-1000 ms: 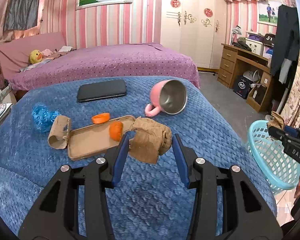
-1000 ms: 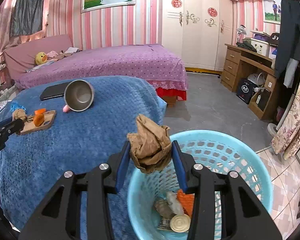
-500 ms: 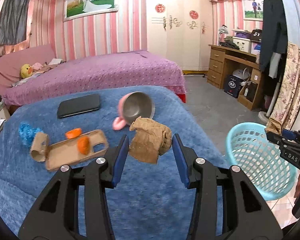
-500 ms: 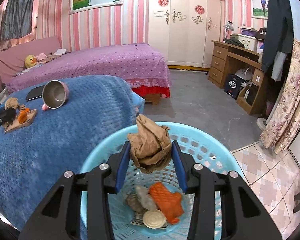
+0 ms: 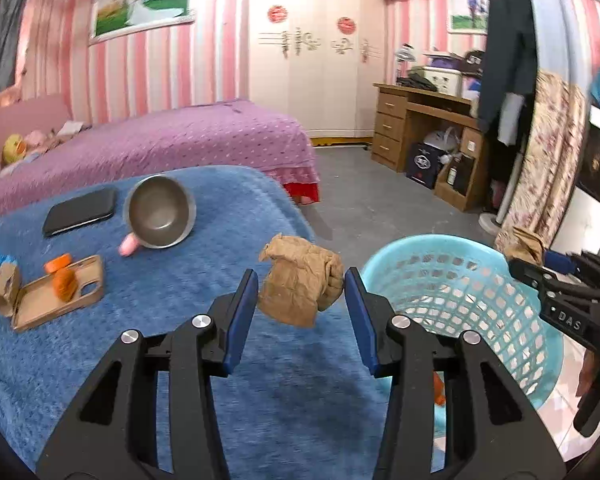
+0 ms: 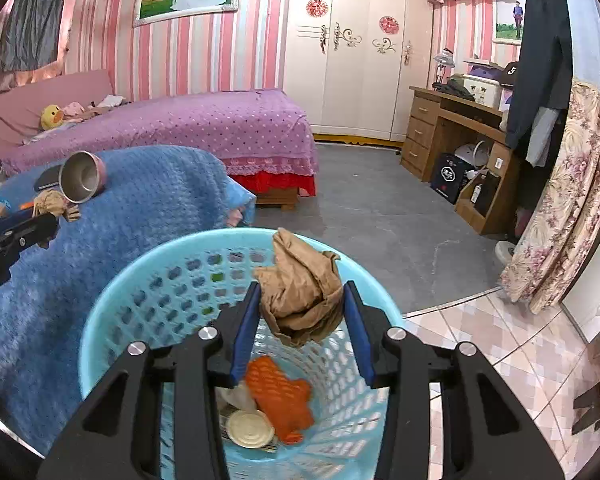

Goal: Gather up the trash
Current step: 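Carry both brown paper pieces over the blue basket with both tools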

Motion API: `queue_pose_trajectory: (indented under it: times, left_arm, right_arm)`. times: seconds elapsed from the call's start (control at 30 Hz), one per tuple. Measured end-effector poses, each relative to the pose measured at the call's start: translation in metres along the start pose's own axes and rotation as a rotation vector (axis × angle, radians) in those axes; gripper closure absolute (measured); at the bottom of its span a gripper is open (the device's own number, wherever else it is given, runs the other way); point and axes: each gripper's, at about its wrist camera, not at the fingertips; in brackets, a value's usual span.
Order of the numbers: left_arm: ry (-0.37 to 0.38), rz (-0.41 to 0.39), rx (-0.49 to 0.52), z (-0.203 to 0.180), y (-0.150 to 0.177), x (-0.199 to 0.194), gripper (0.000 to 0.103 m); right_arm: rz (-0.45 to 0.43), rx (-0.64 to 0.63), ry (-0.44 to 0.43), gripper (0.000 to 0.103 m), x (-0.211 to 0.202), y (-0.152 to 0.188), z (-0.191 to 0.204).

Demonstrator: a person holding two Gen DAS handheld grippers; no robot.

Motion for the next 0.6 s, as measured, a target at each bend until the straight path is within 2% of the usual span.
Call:
queue_pose_trajectory:
  times: [0.23,0.6]
  left_arm:
    - [0.057,-0.005,0.045,-0.047,0.007,0.011,0.059]
    - [0.114,0.051,0.033,-0.069,0.016,0.034,0.058]
  right_arm:
    - [-0.004,0.040,0.018,0.062,-0.001,0.008,-0.027]
    - [-0.007,0.071,-0.008,0.061,0.003,0.019,-0.043]
Point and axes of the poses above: each gripper's, at about its wrist camera, not at the fingertips, and x roughly the way its jaws point, z to its left, y to its underside, and after that the axes turned 12 degrees about -z, right-handed
